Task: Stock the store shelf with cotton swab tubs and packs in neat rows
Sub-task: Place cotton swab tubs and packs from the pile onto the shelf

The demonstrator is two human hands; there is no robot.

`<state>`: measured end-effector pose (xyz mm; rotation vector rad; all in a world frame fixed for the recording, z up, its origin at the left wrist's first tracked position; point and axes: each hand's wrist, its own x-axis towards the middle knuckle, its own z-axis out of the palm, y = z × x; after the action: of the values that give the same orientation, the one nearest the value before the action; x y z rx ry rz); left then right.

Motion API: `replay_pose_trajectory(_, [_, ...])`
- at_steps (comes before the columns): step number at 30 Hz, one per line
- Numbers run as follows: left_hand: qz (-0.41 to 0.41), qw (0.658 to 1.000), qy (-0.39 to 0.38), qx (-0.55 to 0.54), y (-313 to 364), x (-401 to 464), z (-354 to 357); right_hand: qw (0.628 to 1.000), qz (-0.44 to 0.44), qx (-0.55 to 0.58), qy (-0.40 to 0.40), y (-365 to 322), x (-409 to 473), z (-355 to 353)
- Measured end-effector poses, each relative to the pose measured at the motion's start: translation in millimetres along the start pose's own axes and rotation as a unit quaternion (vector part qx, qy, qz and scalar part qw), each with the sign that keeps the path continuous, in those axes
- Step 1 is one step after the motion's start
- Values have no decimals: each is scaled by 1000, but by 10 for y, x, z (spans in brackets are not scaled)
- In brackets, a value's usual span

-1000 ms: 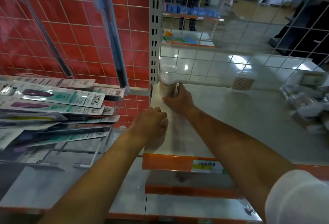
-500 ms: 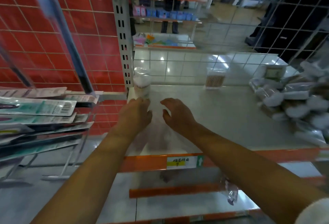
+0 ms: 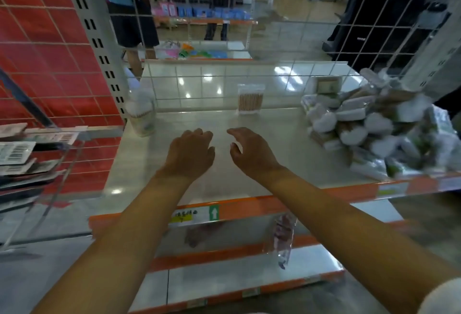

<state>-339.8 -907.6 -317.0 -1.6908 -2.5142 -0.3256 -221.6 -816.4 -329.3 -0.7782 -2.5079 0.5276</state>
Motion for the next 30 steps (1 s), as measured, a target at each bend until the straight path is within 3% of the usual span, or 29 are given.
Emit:
replay_pose_trajectory(13, [-25, 996, -2, -89, 1353, 210, 236, 999, 40, -16, 22, 1103, -442, -686])
replay_pose_trajectory(23, [12, 990, -9, -140, 2341, 426, 425, 995, -31, -7, 95, 1819, -845, -1238])
replay_pose_trajectory(30, [41, 990, -18, -131, 2885, 567, 476, 987, -16, -45, 151, 2247, -1002, -1716])
